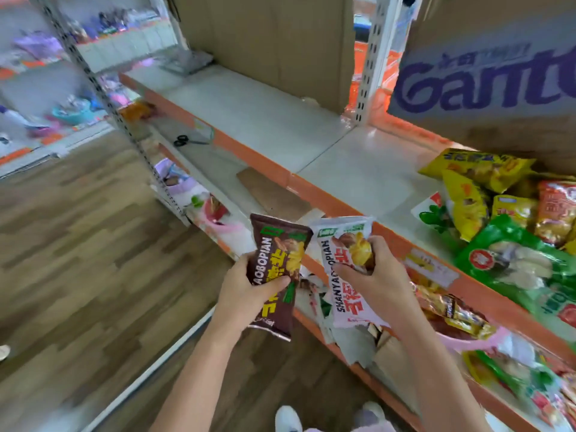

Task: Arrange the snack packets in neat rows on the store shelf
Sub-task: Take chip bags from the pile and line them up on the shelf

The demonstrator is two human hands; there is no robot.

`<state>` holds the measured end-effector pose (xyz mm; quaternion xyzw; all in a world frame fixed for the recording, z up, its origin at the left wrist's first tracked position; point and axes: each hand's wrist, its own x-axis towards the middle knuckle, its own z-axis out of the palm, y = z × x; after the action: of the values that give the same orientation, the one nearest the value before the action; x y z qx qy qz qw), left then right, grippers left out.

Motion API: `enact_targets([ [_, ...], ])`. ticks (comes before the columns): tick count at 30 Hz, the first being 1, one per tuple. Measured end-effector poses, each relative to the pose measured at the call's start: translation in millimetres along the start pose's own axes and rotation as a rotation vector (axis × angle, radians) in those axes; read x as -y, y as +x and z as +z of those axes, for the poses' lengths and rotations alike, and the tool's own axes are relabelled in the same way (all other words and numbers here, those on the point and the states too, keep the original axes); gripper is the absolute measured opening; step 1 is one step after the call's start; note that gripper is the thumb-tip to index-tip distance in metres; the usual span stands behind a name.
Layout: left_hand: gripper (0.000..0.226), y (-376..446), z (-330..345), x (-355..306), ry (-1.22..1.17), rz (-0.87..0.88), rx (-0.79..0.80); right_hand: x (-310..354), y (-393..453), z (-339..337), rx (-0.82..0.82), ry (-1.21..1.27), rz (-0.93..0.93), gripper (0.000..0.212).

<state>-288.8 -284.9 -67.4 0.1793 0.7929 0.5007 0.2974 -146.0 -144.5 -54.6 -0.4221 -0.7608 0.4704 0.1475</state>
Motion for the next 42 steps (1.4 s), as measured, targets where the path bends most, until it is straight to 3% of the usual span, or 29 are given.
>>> enact_targets([
  [8,0.036,19,-49,24,-0.188,-0.176,-0.137,37,43,58,0.205,-0.063,-0.019,0.040],
  [24,0.040,108,-114,15,-0.343,-0.283,-0.372,102,161,128,0.454,-0.030,-0.048,0.039],
  [31,0.044,163,-174,20,-0.357,-0.275,-0.337,143,197,185,0.448,-0.013,-0.030,0.036],
  [42,0.032,246,-328,42,-0.344,-0.229,-0.285,240,226,311,0.403,0.026,0.019,0.035],
])
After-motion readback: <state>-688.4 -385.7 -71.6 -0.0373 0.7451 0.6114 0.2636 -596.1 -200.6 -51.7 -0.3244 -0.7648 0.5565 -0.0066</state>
